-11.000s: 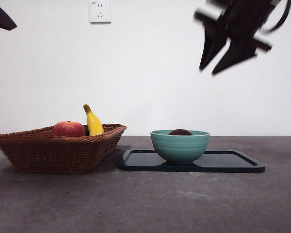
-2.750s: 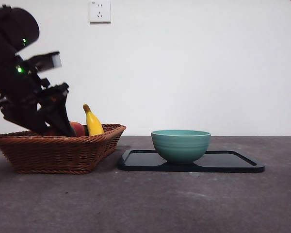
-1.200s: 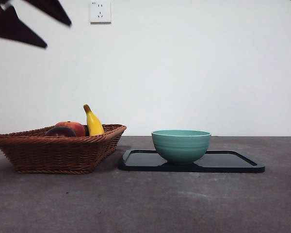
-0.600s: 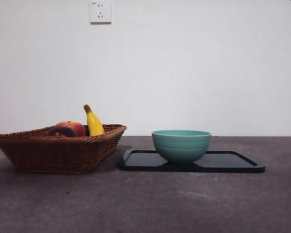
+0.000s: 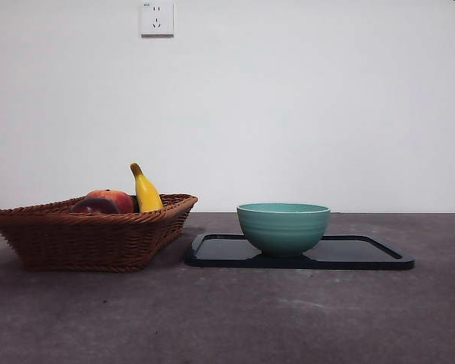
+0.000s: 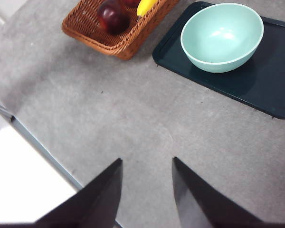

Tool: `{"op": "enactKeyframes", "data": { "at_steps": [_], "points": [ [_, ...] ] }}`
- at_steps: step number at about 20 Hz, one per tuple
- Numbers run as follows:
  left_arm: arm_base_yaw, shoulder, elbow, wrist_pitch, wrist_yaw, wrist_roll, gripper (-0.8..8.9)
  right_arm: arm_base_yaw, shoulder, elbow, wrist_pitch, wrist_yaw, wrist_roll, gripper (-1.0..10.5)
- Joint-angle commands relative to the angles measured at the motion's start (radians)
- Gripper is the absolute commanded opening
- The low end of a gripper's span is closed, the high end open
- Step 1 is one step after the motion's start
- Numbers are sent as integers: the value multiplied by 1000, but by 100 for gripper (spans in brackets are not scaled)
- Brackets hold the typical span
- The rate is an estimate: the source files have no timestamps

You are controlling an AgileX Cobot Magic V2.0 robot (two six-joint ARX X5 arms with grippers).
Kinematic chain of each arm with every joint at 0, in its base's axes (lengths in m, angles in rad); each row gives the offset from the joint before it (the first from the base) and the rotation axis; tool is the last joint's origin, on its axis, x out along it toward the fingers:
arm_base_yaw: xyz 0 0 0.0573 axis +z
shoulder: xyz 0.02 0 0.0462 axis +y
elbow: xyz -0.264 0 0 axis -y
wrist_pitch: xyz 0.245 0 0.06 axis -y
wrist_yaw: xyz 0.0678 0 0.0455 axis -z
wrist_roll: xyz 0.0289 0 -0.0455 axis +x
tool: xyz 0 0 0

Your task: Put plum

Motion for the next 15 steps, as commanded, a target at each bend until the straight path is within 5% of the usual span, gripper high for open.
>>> {"op": "enactKeyframes", "data": {
  "at_steps": [1,5,15],
  "points": [
    [-5,5,14,11,6,13,402,6,13,9,58,24,100,180],
    [-5,5,14,12,37,13,402,-7,110,28,185,76,192,273],
    [-5,5,14,12,80,29,402,-75,692,331,278,111,142,273]
  ]
}}
